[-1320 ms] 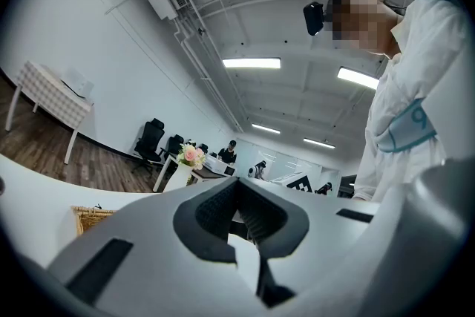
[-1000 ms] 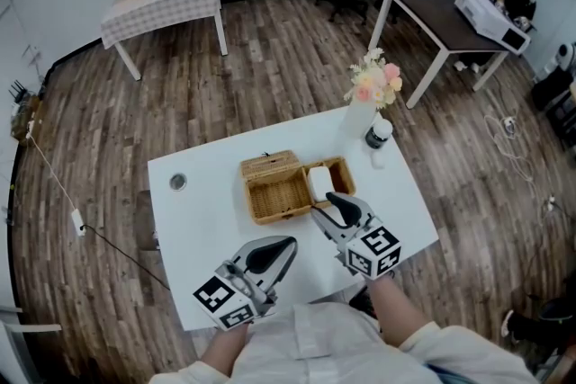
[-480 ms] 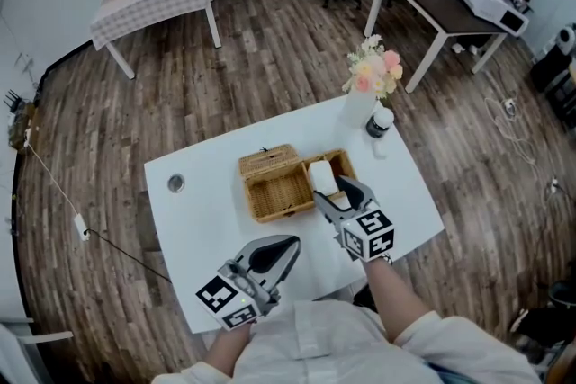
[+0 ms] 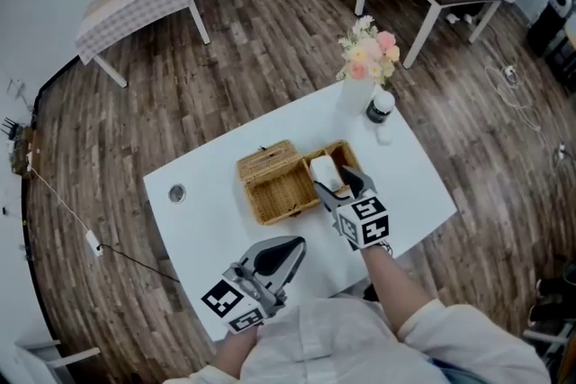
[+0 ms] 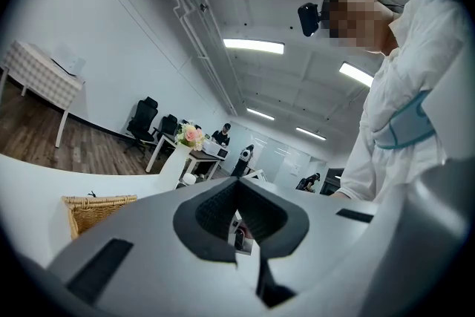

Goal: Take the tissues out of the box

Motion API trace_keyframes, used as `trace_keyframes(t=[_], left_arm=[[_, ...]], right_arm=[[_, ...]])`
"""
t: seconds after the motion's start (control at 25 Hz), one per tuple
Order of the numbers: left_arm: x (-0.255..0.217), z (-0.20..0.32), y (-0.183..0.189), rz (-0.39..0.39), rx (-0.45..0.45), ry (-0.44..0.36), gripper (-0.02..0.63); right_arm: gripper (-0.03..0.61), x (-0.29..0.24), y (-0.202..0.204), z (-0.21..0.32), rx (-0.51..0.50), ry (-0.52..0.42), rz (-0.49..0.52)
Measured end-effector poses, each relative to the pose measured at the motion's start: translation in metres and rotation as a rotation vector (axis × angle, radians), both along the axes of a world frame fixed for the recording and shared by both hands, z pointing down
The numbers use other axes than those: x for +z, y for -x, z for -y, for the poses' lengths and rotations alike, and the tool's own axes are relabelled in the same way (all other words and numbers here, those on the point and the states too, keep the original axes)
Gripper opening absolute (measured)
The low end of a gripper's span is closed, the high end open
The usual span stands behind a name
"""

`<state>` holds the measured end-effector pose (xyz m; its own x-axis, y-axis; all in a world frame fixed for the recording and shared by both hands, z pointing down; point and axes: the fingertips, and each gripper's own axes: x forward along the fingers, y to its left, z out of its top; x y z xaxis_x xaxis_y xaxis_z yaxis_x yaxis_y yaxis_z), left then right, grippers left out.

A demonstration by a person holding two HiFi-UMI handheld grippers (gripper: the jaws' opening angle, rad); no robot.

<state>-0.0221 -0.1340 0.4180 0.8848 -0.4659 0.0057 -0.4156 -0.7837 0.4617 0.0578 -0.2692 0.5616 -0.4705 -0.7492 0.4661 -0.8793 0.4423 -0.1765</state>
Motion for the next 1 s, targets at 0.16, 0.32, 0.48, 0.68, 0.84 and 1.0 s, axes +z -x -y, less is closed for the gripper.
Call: trace_keyframes(t=[0.16,0.32,0.48,0.68,0.84,1.0], left_arm=[[0.004,0.008,-0.001,0.008,0.022,0.012,-0.001],[0.008,0.020,-0.003,0.005,0.043,0.020,0.000],[0.013,0.031,-0.006,0.002,0.062,0.027,0.000],[0.019,0.039,-0.009,-0.005,0.083,0.035,-0.001],[0.026,0.043,-0.009,-0.012,0.086,0.048,-0.002],[0.036,0.047,-0.008,-0.007,0.083,0.062,0.000]], right_arm=[[0.289,0.013,0.001,0.006,0.020,0.035,-0.018],[0.293,0.025,0.000,0.012,0.042,0.078,-0.049],[0.299,0.036,0.001,0.016,0.058,0.114,-0.070],[0.301,0.046,0.002,0.019,0.076,0.159,-0.092],[0.301,0.054,0.005,0.021,0.070,0.192,-0.116],[0.301,0.063,0.004,0.021,0.077,0.231,-0.158]])
